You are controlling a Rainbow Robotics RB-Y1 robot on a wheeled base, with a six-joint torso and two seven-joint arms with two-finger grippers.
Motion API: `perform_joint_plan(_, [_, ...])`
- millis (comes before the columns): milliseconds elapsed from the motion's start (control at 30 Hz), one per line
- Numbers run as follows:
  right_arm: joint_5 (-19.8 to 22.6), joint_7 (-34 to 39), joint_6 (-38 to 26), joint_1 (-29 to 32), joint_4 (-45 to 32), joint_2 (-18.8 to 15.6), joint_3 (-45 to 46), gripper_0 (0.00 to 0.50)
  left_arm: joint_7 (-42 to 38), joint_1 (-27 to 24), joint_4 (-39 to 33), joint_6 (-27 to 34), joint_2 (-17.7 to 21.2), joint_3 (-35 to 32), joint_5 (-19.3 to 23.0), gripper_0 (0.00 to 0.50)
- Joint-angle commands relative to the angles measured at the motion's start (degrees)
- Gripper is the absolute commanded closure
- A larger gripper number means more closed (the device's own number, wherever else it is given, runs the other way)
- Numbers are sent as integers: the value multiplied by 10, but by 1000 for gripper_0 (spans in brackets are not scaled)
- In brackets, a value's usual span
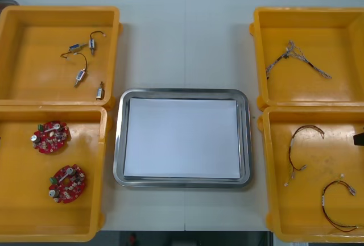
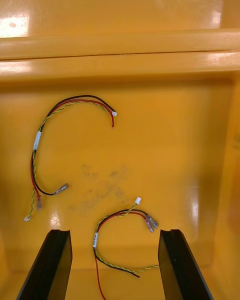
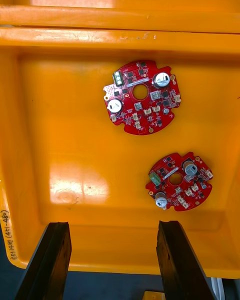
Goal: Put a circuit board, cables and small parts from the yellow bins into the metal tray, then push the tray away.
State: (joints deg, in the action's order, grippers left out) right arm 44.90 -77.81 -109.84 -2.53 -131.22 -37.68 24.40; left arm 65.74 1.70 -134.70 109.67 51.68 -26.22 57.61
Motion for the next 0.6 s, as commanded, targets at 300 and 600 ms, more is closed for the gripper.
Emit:
perform_joint_plan(300, [5, 29, -2, 10, -4, -17, 12, 0, 47, 12, -14, 3, 22, -16, 4, 0])
perform_joint_plan(600, [5, 29, -2, 10, -4, -17, 12, 0, 47, 12, -14, 3, 22, -16, 4, 0])
